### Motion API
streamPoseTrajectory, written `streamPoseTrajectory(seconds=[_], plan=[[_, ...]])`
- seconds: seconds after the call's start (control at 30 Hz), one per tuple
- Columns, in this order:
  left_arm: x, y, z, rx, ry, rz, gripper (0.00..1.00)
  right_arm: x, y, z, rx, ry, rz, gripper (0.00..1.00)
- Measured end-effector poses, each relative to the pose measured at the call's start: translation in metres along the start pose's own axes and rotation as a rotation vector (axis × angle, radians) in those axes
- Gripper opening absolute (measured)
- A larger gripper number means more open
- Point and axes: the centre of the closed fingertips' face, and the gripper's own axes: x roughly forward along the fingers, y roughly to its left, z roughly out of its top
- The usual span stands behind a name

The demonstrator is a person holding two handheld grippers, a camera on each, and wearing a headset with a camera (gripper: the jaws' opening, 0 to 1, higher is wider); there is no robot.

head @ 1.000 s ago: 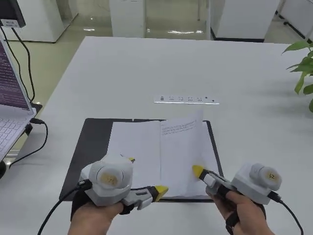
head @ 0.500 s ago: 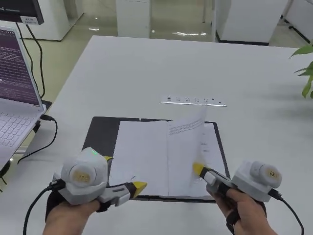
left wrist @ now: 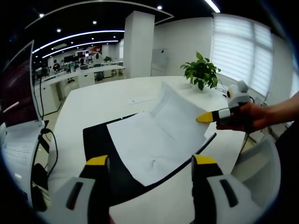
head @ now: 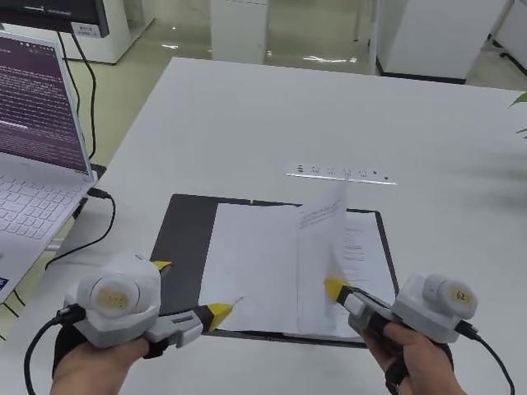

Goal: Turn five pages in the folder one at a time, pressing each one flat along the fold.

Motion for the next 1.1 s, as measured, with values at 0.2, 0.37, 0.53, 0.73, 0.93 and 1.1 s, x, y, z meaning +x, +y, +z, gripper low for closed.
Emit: streamPoseTrajectory(seconds=[0.2, 0.37, 0.53, 0.73, 0.93, 1.1], plan=[[-0.004, 0.005, 0.001, 0.006, -0.002, 0.000, 0.71, 0.009, 0.008, -0.002, 0.000, 0.008, 0.007, 0.00], [-0.007, 0.006, 0.001, 0.014, 0.000, -0.010, 0.72, 0.022, 0.023, -0.003, -0.008, 0.015, 0.032, 0.00], [-0.008, 0.009, -0.003, 0.012, 0.008, -0.014, 0.72, 0.037, 0.039, -0.006, -0.019, 0.036, 0.071, 0.00], [-0.009, 0.012, -0.002, -0.003, -0.005, -0.009, 0.72, 0.052, 0.058, -0.015, -0.041, 0.072, 0.112, 0.00], [-0.010, 0.014, -0.001, -0.006, -0.009, -0.009, 0.72, 0.061, 0.072, -0.025, -0.056, 0.105, 0.147, 0.00], [-0.010, 0.018, -0.001, -0.018, -0.016, -0.006, 0.72, 0.066, 0.077, -0.034, -0.062, 0.126, 0.158, 0.00]])
